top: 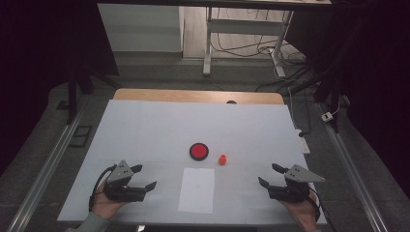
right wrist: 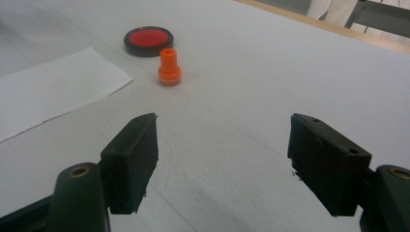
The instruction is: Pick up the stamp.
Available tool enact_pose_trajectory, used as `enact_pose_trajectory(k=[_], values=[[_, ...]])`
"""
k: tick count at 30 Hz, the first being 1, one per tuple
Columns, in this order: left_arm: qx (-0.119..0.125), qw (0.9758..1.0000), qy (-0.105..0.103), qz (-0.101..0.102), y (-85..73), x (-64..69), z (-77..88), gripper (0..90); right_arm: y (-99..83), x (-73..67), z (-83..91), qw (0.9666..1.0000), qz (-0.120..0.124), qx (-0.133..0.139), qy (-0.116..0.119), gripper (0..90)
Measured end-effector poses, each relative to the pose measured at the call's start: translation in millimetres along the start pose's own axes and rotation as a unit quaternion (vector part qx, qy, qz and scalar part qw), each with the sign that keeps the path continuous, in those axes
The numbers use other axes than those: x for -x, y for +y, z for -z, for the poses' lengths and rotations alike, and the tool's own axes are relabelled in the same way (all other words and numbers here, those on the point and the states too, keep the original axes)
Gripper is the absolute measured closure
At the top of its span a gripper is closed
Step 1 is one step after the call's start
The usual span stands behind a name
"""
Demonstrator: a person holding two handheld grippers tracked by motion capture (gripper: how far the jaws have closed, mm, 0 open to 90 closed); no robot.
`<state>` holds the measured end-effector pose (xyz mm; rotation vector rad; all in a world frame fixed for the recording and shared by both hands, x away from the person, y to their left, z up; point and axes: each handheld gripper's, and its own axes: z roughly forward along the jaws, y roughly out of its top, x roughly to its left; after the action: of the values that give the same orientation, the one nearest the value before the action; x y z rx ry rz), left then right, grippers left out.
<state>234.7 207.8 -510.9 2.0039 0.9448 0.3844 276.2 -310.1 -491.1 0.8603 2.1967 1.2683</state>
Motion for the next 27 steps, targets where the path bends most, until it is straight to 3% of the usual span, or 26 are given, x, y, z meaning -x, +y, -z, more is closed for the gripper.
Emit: enact_pose_trajectory(k=[7,14,27], values=[[-0.003,1.0000,-0.001,-0.002,0.4,-0.4,-2.6,18.7,5.7,-3.2,-2.8,1.0000,-0.002,0.002,0.002,27.3],[-0.005,0.9999,0.001,0.010,-1.6,-3.1,-3.8,18.6,13.3,-1.2,-13.5,0.9996,-0.020,0.006,0.019,27.9],[-0.006,1.0000,0.000,0.008,-2.3,-2.5,-3.7,18.7,38.0,-15.8,-33.7,0.9994,-0.006,-0.002,0.035,28.8]])
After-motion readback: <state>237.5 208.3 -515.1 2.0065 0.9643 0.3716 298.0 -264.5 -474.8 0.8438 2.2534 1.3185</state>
